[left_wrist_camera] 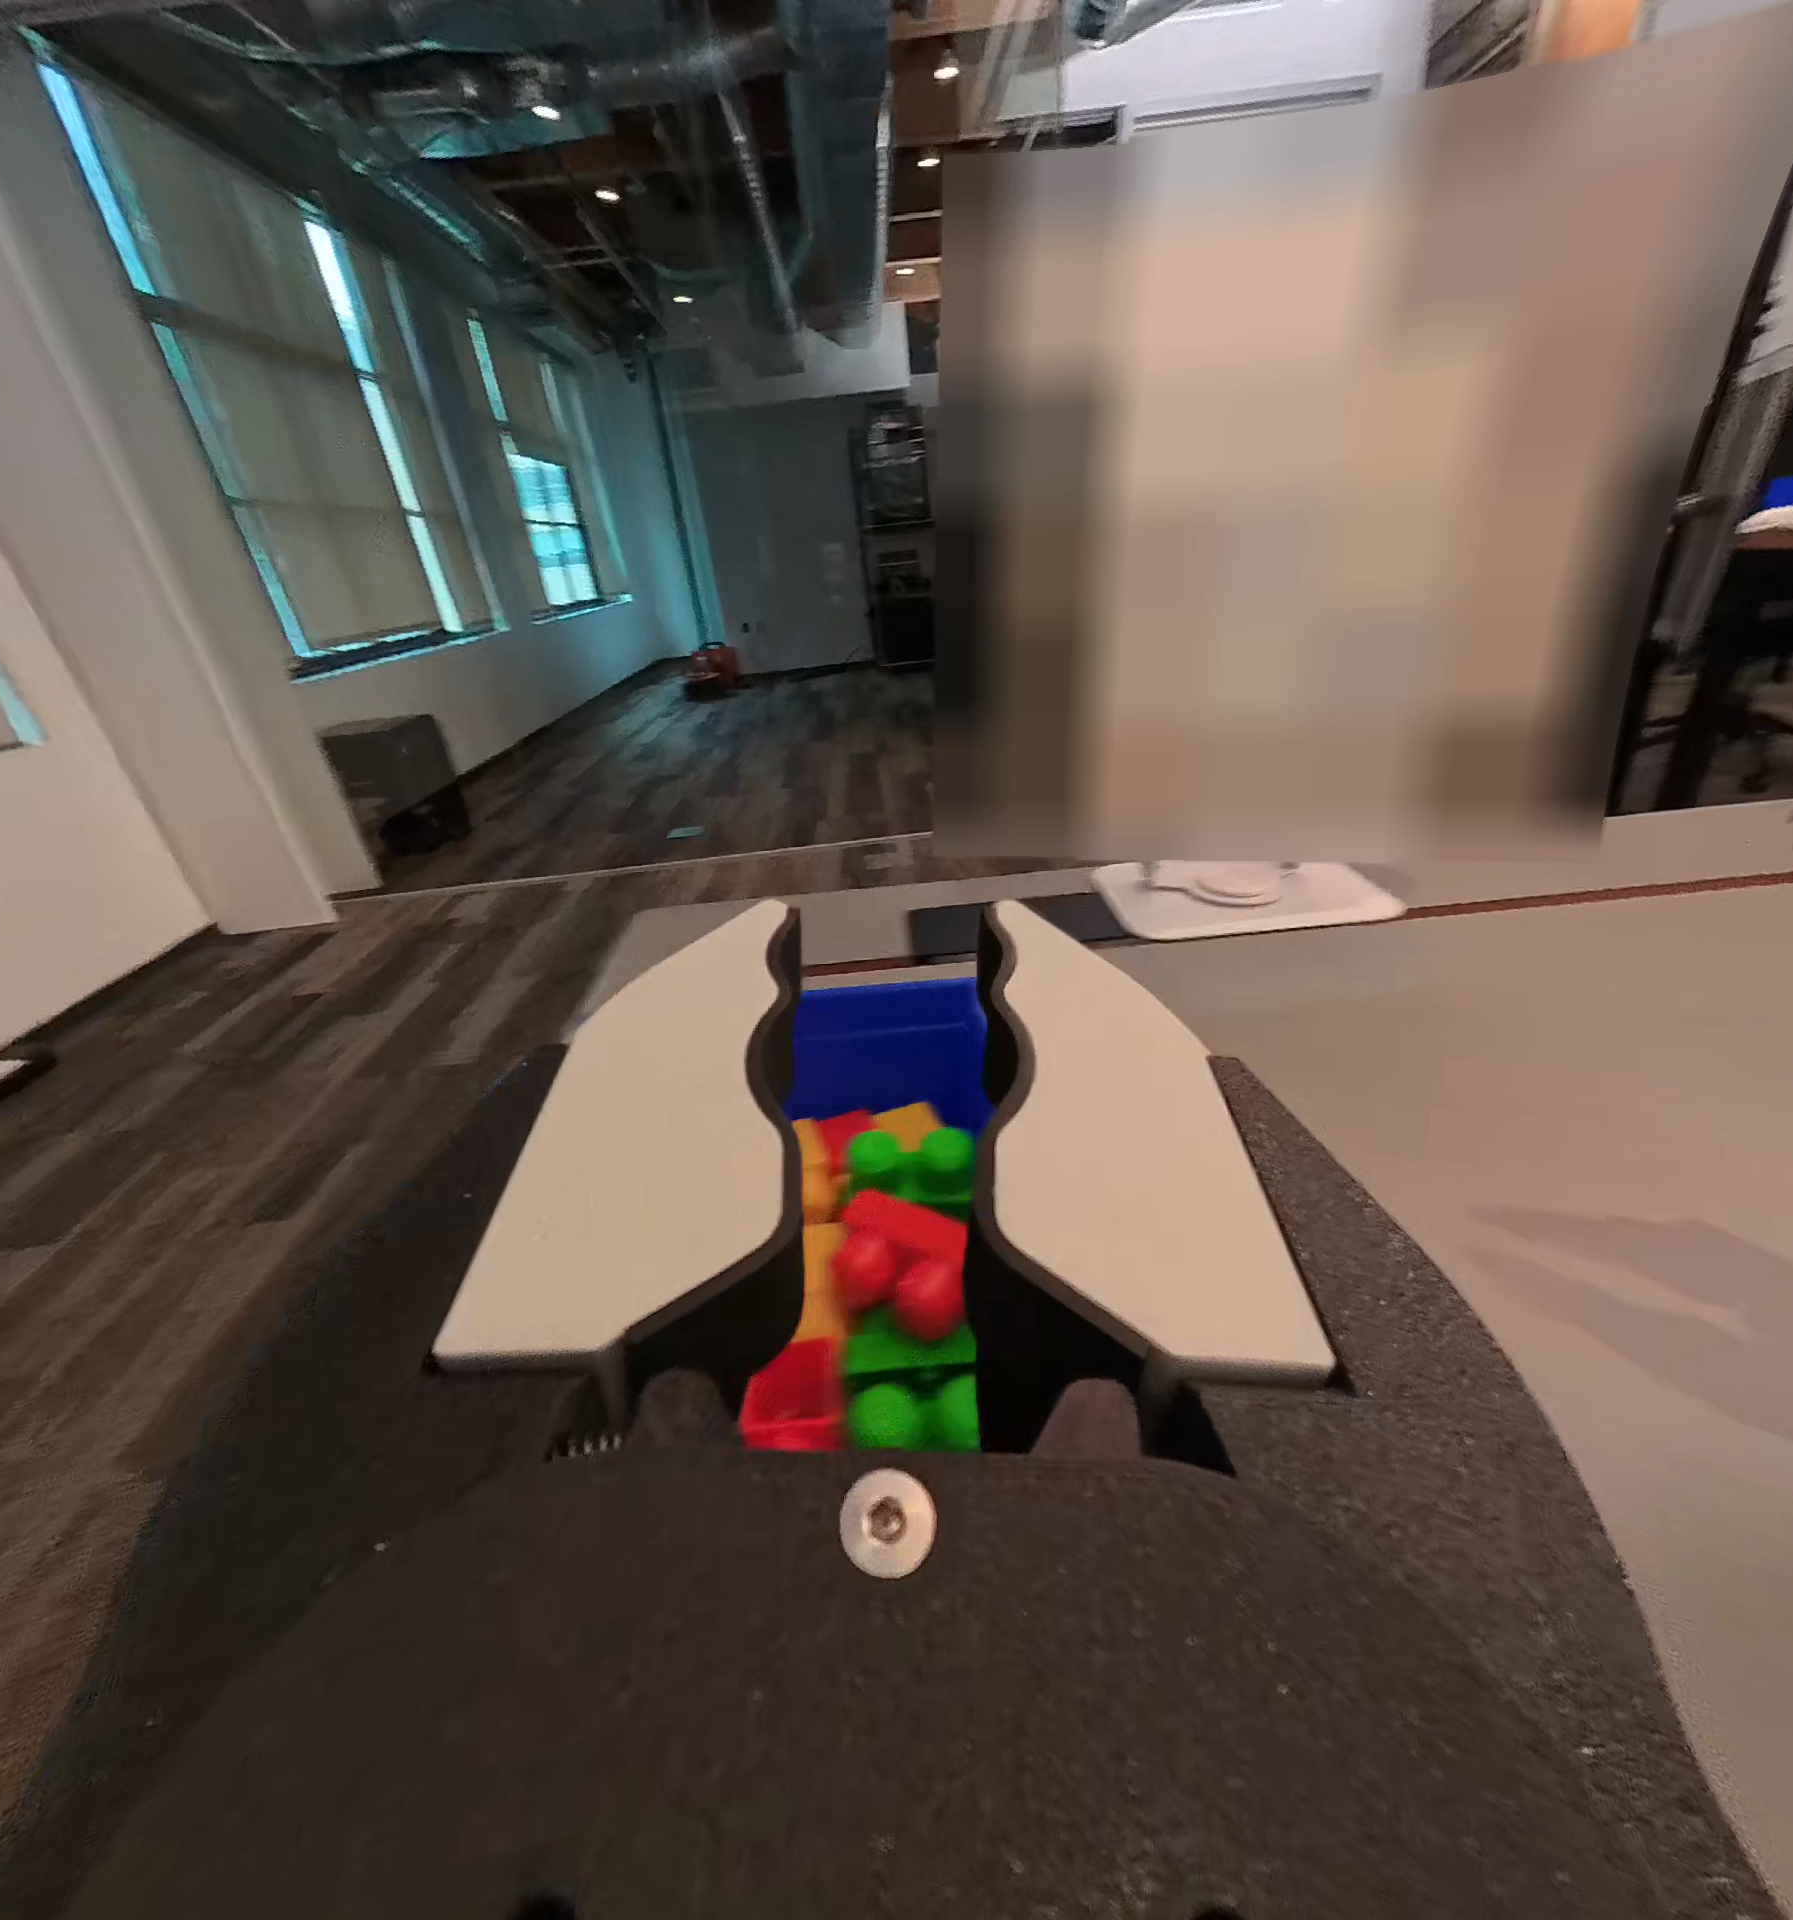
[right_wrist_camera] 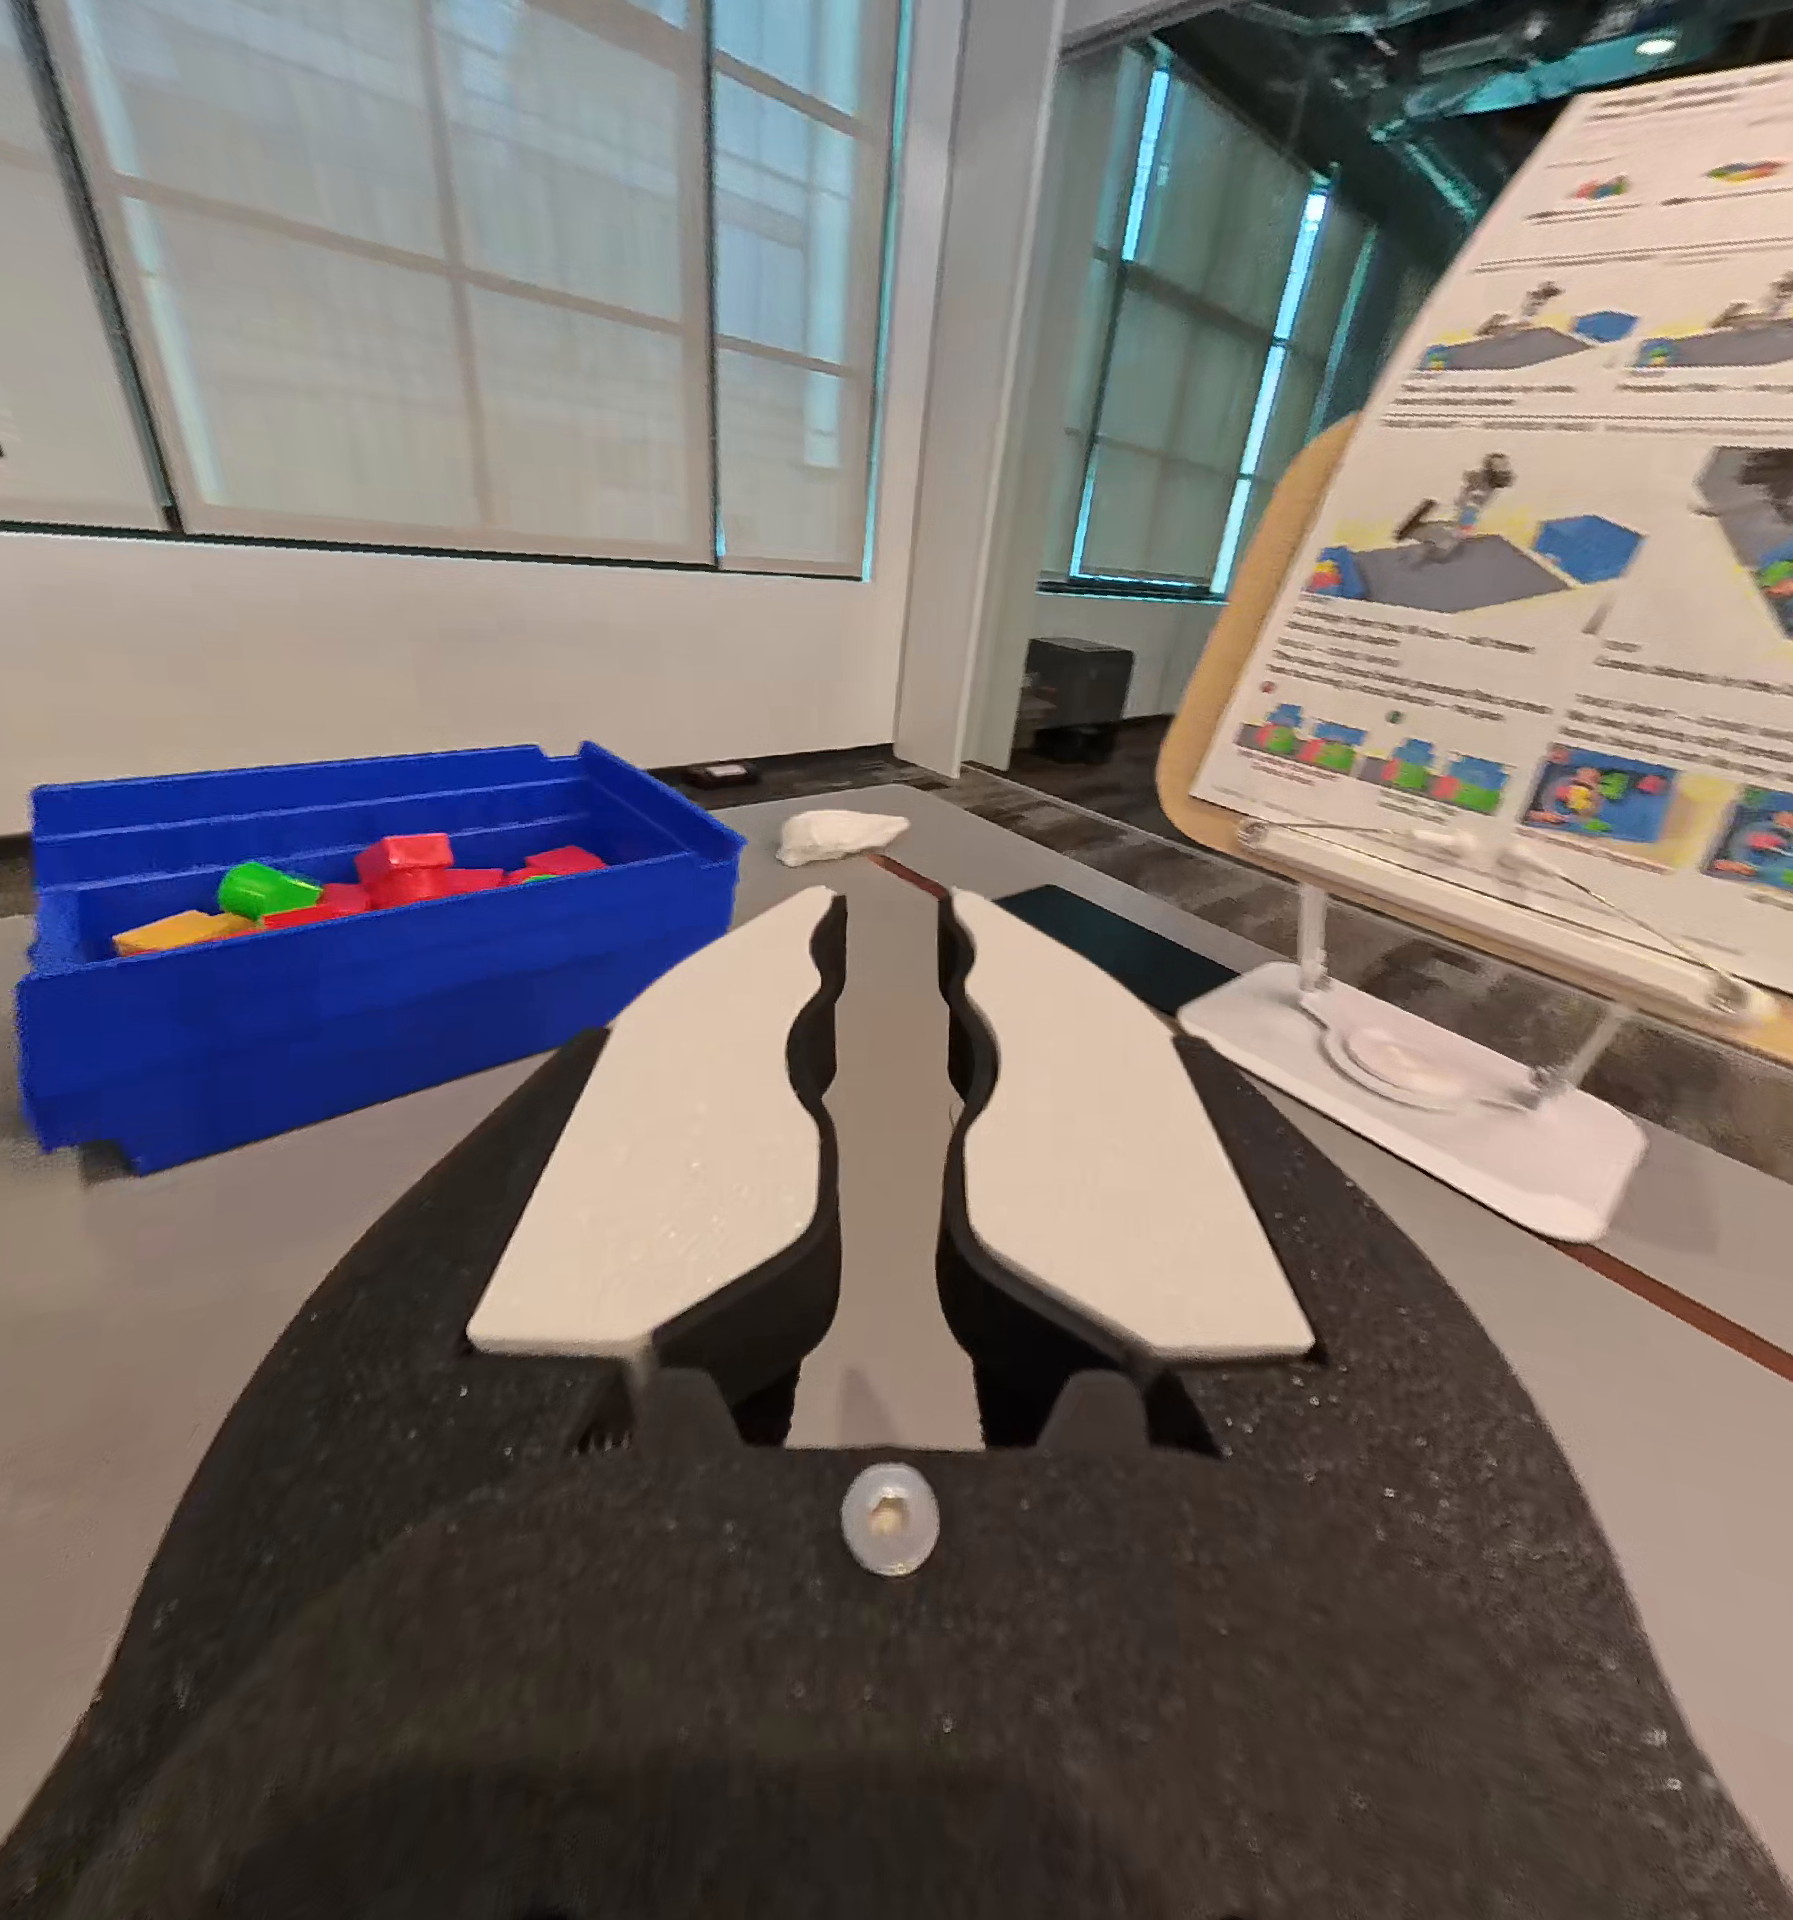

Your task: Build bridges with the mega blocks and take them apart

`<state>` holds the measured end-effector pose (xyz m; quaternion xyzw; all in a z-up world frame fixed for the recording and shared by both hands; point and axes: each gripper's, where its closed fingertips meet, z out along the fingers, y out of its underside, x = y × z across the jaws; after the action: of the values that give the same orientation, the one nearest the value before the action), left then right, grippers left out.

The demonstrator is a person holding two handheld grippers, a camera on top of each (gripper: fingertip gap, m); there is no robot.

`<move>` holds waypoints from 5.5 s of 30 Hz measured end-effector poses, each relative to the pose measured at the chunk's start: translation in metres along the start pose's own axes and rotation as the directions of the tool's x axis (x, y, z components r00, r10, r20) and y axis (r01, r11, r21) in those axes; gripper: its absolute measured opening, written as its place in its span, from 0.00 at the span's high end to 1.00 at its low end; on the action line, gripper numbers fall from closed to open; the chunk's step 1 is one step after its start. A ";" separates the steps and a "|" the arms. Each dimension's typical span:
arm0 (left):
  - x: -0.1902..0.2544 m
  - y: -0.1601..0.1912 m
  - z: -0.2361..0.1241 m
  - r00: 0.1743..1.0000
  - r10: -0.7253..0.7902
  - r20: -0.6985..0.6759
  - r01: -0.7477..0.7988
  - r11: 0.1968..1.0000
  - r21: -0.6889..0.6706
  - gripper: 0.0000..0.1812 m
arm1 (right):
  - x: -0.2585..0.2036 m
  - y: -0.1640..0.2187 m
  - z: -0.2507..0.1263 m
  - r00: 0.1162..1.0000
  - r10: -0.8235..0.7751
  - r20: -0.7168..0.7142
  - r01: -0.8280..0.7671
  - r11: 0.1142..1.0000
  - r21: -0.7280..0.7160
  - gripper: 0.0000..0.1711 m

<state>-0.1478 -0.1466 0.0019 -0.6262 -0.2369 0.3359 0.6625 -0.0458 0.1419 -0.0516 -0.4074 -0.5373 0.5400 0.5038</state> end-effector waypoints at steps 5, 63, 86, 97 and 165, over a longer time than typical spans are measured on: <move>-0.072 0.011 -0.028 0.988 0.105 0.116 -0.097 0.993 -0.069 0.82 | -0.037 -0.006 0.033 0.986 -0.058 0.156 0.059 0.998 -0.004 0.91; -0.082 0.161 -0.032 0.973 -0.194 0.123 0.218 0.608 -0.763 0.79 | 0.061 0.072 -0.003 0.974 -0.116 -0.192 0.097 0.990 -0.103 0.76; -0.092 0.195 -0.027 0.944 -0.136 0.299 0.322 0.197 -0.926 0.82 | 0.055 0.059 -0.008 0.981 -0.097 -0.170 0.098 0.995 -0.005 0.75; -0.092 0.227 -0.022 0.940 -0.112 0.323 0.337 0.140 -0.931 0.81 | 0.061 0.052 -0.015 0.982 -0.053 -0.180 0.062 0.997 0.042 0.75; -0.112 0.176 -0.010 0.949 -0.008 0.315 0.306 0.270 -0.913 0.81 | 0.059 0.048 -0.017 0.987 -0.039 -0.155 0.051 0.996 0.073 0.77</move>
<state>-0.2405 -0.2379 -0.1608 -0.8220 -0.5318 0.1355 0.1520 -0.0431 0.2064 -0.0946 -0.4160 -0.4849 0.5155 0.5711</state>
